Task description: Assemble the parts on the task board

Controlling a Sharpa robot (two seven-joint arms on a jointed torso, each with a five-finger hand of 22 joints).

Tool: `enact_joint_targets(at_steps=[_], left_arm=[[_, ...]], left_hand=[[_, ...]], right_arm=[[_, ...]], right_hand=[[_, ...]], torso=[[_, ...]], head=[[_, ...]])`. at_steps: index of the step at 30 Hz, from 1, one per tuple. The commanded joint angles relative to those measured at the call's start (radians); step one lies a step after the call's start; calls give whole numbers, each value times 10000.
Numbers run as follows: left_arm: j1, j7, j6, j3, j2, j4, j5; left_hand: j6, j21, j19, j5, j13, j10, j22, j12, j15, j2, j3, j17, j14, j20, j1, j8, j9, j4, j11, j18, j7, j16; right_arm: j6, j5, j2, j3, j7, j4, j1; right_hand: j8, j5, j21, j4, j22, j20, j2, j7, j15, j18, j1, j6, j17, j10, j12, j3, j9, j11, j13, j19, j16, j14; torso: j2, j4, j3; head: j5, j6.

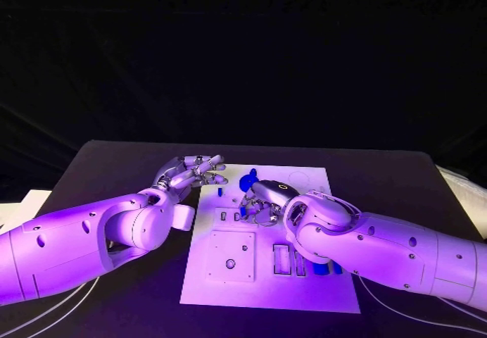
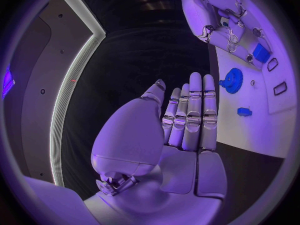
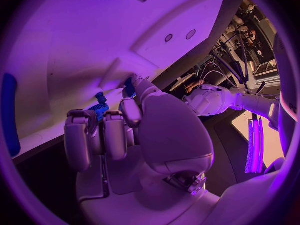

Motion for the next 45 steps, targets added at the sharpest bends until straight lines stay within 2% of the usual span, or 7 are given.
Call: enact_joint_targets(at_steps=[1, 12, 22, 30, 34, 40, 45], left_arm=[[12, 113, 73, 6, 1, 27, 22], [12, 106, 85, 6, -2, 21, 22], [12, 94, 91, 6, 4, -6, 22], [11, 82, 89, 6, 18, -20, 22], [11, 80, 88, 6, 23, -26, 23], [11, 74, 95, 6, 27, -36, 34], [10, 70, 98, 6, 30, -49, 37]], left_hand=[[42, 47, -8, -5, 1, 73, 13, -55, -2, 37, -12, 18, -57, 16, 75, -65, -3, -60, 29, 102, 35, -37], [42, 47, -9, -5, 1, 73, 13, -56, -2, 37, -12, 19, -58, 16, 75, -65, -3, -61, 29, 101, 35, -37], [45, 45, -18, -7, -1, 75, 14, -66, 2, 39, -3, 36, -73, 17, 79, -71, -3, -72, 32, 100, 39, -51], [45, 45, -18, -7, -1, 75, 14, -66, 2, 39, -3, 36, -73, 17, 79, -71, -3, -72, 32, 100, 39, -51], [45, 45, -18, -7, -1, 75, 14, -66, 2, 39, -3, 36, -73, 17, 79, -71, -3, -72, 32, 100, 39, -51], [45, 45, -18, -7, -1, 75, 14, -66, 2, 39, -3, 36, -73, 17, 79, -71, -3, -72, 32, 100, 39, -51], [45, 45, -18, -7, -1, 75, 14, -66, 2, 39, -3, 36, -73, 17, 79, -71, -3, -72, 32, 100, 39, -51]], right_arm=[[617, -231, -29, -52, -273, -3, -69], [759, -380, -111, -53, -384, 74, -77], [605, -570, -152, -54, -457, 114, -89], [361, -602, -136, -58, -401, 136, -92], [269, -605, -134, -65, -386, 148, -93], [-123, -637, -167, -72, -356, 234, -109], [-900, -638, -242, -72, -229, 437, -164]], right_hand=[[21, -1, -69, 3, 952, -22, -38, -162, -75, -51, -117, 202, 916, 61, -82, 44, 28, -139, -34, -40, -78, 679], [-61, 34, -110, -37, 876, -9, -205, -113, -52, -34, -253, 98, 854, -5, -199, 37, 7, -105, -96, -91, -128, 667], [-353, 488, -208, -12, 696, 95, -744, 88, 80, 5, -660, -358, 788, -333, -769, -159, -94, 61, -458, -215, -193, 652], [-420, 573, -299, 100, 537, 191, -1033, 188, 174, 42, -960, -757, 701, -839, -1746, -419, -150, 164, -1177, -325, -276, 622], [-416, 556, -319, 151, 509, 212, -1101, 201, 191, 49, -1045, -867, 676, -897, -1851, -551, -160, 181, -1274, -343, -301, 614], [-416, 484, -366, 232, 431, 243, -1169, 240, 223, 67, -1116, -1088, 617, -1037, -2064, -774, -182, 220, -1471, -394, -357, 597], [-402, 422, -388, 344, 404, 271, -1226, 273, 252, 73, -1176, -1251, 615, -1153, -2197, -1051, -186, 254, -1621, -408, -370, 596]], torso=[[2, 2, -1], [3, -7, 1], [6, 5, 2], [6, 2, -3], [2, 3, -4], [7, 8, -5], [9, 6, 1]], head=[[10, -16], [16, -56], [-10, -52], [-27, -37], [-31, -32], [-36, -25], [-33, -20]])
